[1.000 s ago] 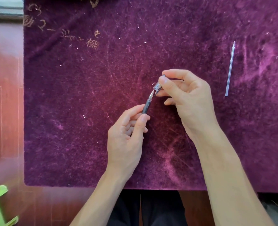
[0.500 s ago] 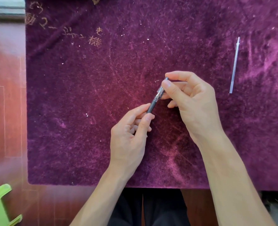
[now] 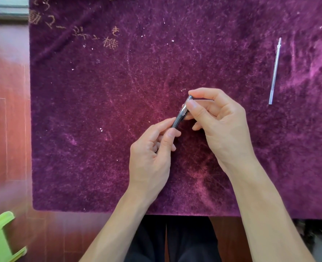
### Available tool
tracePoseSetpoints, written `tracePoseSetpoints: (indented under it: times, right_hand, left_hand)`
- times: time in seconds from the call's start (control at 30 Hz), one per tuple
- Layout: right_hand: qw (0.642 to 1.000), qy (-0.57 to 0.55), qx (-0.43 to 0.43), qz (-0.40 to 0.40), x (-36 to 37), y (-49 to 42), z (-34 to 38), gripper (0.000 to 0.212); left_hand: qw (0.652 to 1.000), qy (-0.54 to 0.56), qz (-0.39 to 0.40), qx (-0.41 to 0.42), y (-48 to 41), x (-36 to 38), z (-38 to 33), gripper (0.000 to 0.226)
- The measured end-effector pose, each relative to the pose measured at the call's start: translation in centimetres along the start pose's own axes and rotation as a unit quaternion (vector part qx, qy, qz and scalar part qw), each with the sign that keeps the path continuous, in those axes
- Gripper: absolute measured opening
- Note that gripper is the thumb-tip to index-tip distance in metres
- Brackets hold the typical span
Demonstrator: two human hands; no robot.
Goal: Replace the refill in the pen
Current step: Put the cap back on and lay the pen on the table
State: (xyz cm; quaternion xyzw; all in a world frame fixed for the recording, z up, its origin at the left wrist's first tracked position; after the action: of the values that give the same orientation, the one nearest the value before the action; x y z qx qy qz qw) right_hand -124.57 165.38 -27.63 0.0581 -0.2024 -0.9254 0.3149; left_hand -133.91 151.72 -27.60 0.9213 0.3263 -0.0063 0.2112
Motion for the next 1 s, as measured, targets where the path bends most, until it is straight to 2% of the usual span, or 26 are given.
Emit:
tracePoseSetpoints:
  times: [0.5,1.0]
  right_hand:
    - [1.0,0.003,-0.015,0.007,0.4,0.2,-0.5,0.01]
    - [1.0,-0.013,0.0,-0.011,0.2,0.2,-1.5,0.011]
  left_hand:
    - [1.0,0.005,0.019,-0.01,-0.1,-0.3,0.2,0.025]
    - [0.999,-0.035,0.022,-0.01,-0.3,-0.3,0.0,0.026]
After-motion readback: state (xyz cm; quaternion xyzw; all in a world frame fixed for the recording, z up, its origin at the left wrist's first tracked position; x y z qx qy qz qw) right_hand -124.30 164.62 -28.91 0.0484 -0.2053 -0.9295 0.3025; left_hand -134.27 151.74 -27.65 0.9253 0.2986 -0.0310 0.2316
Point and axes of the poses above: each hand's wrist, its own y-axis away from the middle knuckle, its own x-axis out of the palm, z = x × y, the point moved 4 cm from there along -y, towards the middle knuckle, and after that the axes turned 5 degrees about z, right-handed, at the moved point
